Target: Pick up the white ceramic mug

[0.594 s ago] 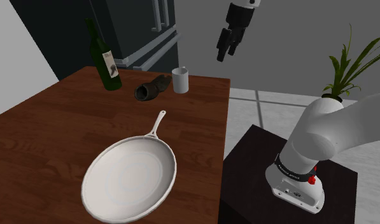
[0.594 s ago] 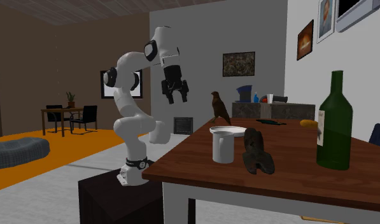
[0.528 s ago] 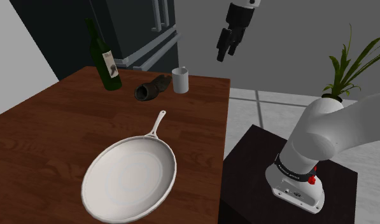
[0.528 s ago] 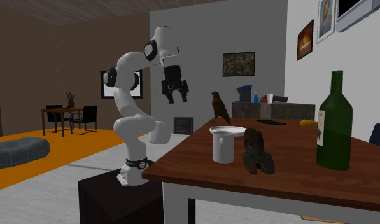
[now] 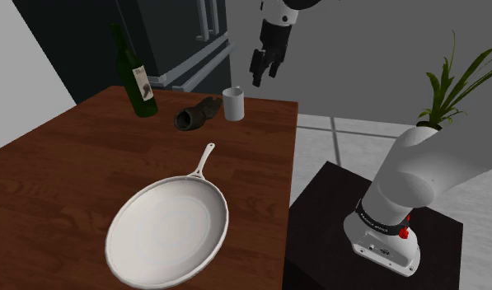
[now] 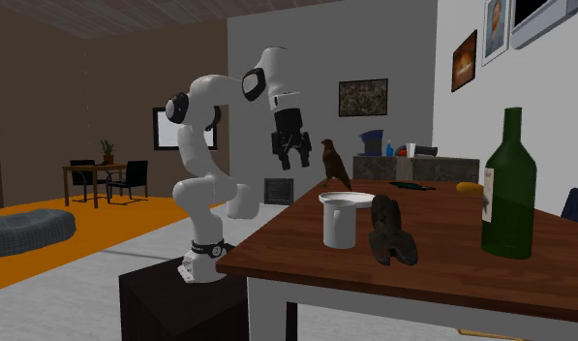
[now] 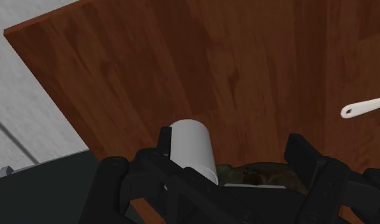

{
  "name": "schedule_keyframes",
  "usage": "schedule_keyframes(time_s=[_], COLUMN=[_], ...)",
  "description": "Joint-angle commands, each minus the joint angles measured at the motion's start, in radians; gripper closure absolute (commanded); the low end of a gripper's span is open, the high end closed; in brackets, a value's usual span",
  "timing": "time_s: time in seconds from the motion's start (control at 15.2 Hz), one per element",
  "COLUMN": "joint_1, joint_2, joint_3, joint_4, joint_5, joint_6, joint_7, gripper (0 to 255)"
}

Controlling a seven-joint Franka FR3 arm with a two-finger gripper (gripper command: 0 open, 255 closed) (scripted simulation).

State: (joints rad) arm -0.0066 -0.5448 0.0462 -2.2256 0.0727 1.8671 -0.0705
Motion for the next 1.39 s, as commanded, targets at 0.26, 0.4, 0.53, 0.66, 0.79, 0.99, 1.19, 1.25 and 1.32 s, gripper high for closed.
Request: schedule_keyframes(time_s=[0.26, 0.4, 0.53, 0.66, 0.79, 0.99, 1.19, 1.25, 1.32], joint_1=[-0.003, -0.005, -0.005, -0.004, -0.003, -0.003, -0.003, -0.003, -0.003], joint_2=[0.226, 0.301, 0.378, 0.453, 0.456, 0.462, 0.469, 0.469, 0.469], joint_3=[0.051, 0.066, 0.079, 0.089, 0.089, 0.089, 0.09, 0.09, 0.09], joint_4=[0.116, 0.165, 0.22, 0.278, 0.255, 0.221, 0.193, 0.193, 0.193], joint_5=[-0.037, -0.057, -0.079, -0.104, -0.105, -0.107, -0.109, -0.109, -0.109], joint_6=[0.116, 0.143, 0.164, 0.18, 0.207, 0.247, 0.281, 0.281, 0.281], joint_7=[0.059, 0.08, 0.104, 0.127, 0.128, 0.131, 0.133, 0.133, 0.133], gripper=[0, 0, 0, 0, 0, 0, 0, 0, 0])
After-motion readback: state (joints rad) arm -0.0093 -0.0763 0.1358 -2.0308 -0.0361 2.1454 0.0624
